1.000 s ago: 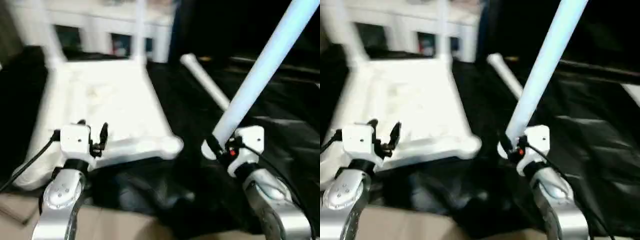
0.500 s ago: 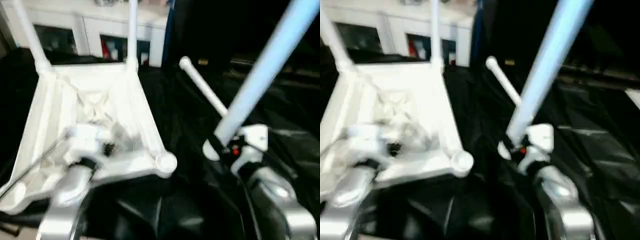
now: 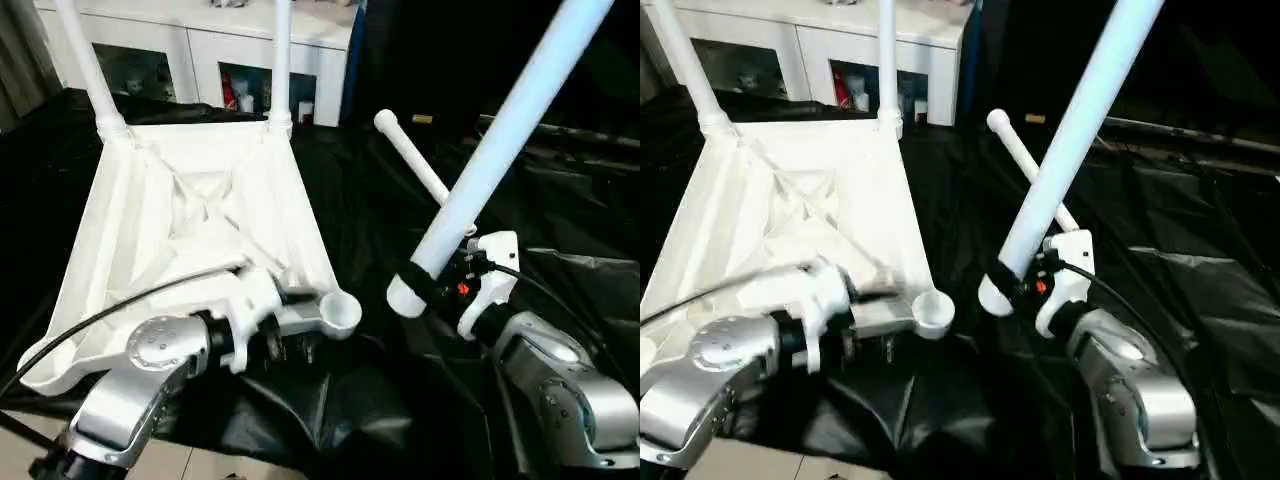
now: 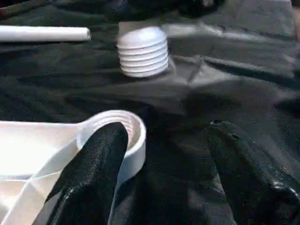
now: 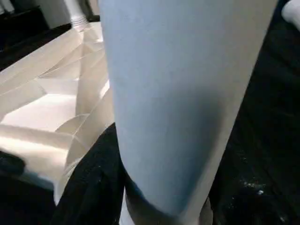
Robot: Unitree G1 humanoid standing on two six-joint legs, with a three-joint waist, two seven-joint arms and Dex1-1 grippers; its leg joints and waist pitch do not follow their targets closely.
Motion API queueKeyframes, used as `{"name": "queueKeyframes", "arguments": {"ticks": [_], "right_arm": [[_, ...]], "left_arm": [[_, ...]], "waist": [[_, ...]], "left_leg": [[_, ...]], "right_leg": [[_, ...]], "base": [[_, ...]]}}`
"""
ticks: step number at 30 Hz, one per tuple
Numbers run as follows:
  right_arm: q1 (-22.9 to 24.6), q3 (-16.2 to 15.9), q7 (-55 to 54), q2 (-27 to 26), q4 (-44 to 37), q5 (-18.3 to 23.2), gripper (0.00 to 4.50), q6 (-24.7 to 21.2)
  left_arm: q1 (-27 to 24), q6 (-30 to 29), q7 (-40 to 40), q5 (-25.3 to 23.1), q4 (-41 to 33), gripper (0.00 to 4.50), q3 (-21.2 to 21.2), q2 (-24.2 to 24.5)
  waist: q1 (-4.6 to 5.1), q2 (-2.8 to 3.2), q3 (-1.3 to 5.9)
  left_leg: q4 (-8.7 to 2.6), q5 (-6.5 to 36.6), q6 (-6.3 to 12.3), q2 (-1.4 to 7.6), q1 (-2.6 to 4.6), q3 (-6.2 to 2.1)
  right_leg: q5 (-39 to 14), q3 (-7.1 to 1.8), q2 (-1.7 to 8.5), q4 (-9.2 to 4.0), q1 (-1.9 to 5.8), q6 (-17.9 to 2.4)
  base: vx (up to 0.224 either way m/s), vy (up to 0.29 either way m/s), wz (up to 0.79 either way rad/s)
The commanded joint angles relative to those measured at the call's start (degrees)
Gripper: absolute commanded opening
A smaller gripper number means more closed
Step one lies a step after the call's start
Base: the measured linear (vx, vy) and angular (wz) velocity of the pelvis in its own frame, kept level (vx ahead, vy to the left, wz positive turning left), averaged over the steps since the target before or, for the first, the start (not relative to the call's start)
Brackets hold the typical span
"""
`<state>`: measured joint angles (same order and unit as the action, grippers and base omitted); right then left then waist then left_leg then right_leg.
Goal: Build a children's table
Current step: Insert table leg to table base
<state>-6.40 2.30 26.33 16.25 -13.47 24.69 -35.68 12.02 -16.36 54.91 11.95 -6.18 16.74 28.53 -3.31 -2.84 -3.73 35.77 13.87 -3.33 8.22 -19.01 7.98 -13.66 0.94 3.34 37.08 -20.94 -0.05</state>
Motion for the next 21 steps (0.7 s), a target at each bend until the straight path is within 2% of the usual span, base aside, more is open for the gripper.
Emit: {"name": "queueKeyframes", "arguments": {"ticks": [1,3,4,5,6,8,9,11,14,16,18,21], "right_arm": [[-0.23,-0.85,1.09,1.16,-1.7,0.87,1.93,-1.03],[0.23,-1.56,1.79,1.77,-2.39,0.94,1.93,-1.44],[0.36,-1.67,1.94,1.85,-2.56,0.98,1.93,-1.52],[0.65,-1.86,2.18,2.0,-2.89,0.95,1.93,-1.66],[0.82,-1.94,2.32,2.09,-3.06,0.94,1.93,-1.75],[1.06,-2.1,2.54,2.27,-3.23,0.89,1.93,-1.88],[1.13,-2.16,2.59,2.36,-3.3,0.89,1.93,-1.99],[1.2,-2.3,2.71,2.53,-3.45,0.92,1.93,-2.17],[1.36,-2.44,2.79,2.74,-3.57,1.05,1.93,-2.2],[1.4,-2.45,2.89,2.85,-3.64,0.99,1.93,-2.34],[1.36,-2.51,2.86,2.84,-3.72,0.98,1.93,-2.46],[1.26,-2.71,2.84,2.79,-3.88,1.06,1.93,-2.68]], "left_arm": [[3.03,1.35,1.26,-2.71,4.15,3.2,0.65,0.68],[5.18,0.98,1.88,-2.93,6.5,3.2,0.6,1.07],[5.55,0.94,2.19,-2.9,6.8,3.03,0.58,1.29],[6.46,1.97,2.35,-3.55,7.96,2.92,0.79,1.89],[6.94,2.69,2.78,-3.93,8.72,2.86,1.06,2.44],[7.45,2.74,4.18,-4.09,9.7,2.8,1.59,3.55],[7.52,2.61,4.68,-4.07,9.91,2.49,1.71,3.9],[7.73,2.3,5.54,-4.06,10.63,2.39,1.72,4.22],[7.99,2.42,6.61,-4.19,12.01,2.23,1.53,4.23],[8.23,2.55,6.76,-3.79,12.85,1.95,1.18,4.16],[8.38,2.56,6.93,-3.55,13.18,1.91,1.03,4.26],[8.42,2.46,7.12,-3.59,13.53,1.51,0.88,4.55]], "waist": [[-0.16,0.57,2.01],[-0.29,0.6,2.18],[-0.32,0.51,2.25],[-0.38,0.77,2.24],[-0.4,0.66,2.51],[-0.32,0.81,2.79],[-0.27,0.83,2.79],[-0.28,0.83,3.06],[-0.3,0.87,2.63],[-0.29,0.87,2.46],[-0.31,0.91,2.17],[-0.25,0.83,1.9]], "left_leg": [[-5.67,8.84,-0.22,3.7,-0.03,-0.99],[-5.62,7.79,-0.32,3.77,-0.02,-0.71],[-5.65,6.69,-0.3,3.89,-0.28,-0.78],[-5.62,5.92,-0.22,3.91,-0.4,-0.79],[-5.44,4.23,0.13,3.9,-0.45,-0.76],[-5.19,0.5,0.84,3.79,-0.66,-0.75],[-5.11,-0.13,1.12,3.73,-0.76,-0.73],[-4.84,-2.24,2.14,3.68,-0.84,-0.56],[-5.13,0.52,2.17,3.96,-0.99,-0.52],[-5.29,2.13,1.73,4.11,-1.01,-0.56],[-5.43,3.18,1.4,4.16,-1.0,-0.58],[-5.62,4.79,0.86,4.19,-0.97,-0.6]], "right_leg": [[-10.74,-2.85,4.52,-5.35,1.53,-10.13],[-9.2,-2.92,4.53,-5.29,1.43,-10.0],[-7.49,-2.86,4.61,-5.0,1.62,-10.36],[-6.02,-2.77,4.59,-4.84,1.57,-10.76],[-3.1,-2.77,4.52,-4.61,1.74,-11.0],[3.71,-2.63,4.38,-3.9,1.8,-12.06],[4.96,-2.59,4.35,-3.81,1.82,-12.35],[8.85,-2.48,4.25,-3.47,1.77,-13.8],[5.07,-2.44,4.51,-3.84,1.66,-14.55],[2.9,-2.49,4.62,-4.02,1.63,-14.61],[0.81,-2.54,4.69,-4.24,1.48,-14.31],[-2.24,-2.63,4.7,-4.52,1.34,-13.62]], "base": [[0.0,0.0,0.0],[0.0,0.0,0.0],[0.0,0.0,0.0],[0.0,0.0,0.0],[0.0,0.0,0.0],[0.0,0.0,0.0],[0.0,0.0,0.0],[0.0,0.0,0.0],[0.0,0.0,0.0],[0.0,0.0,0.0],[0.0,0.0,0.0],[0.0,0.0,0.0]]}}
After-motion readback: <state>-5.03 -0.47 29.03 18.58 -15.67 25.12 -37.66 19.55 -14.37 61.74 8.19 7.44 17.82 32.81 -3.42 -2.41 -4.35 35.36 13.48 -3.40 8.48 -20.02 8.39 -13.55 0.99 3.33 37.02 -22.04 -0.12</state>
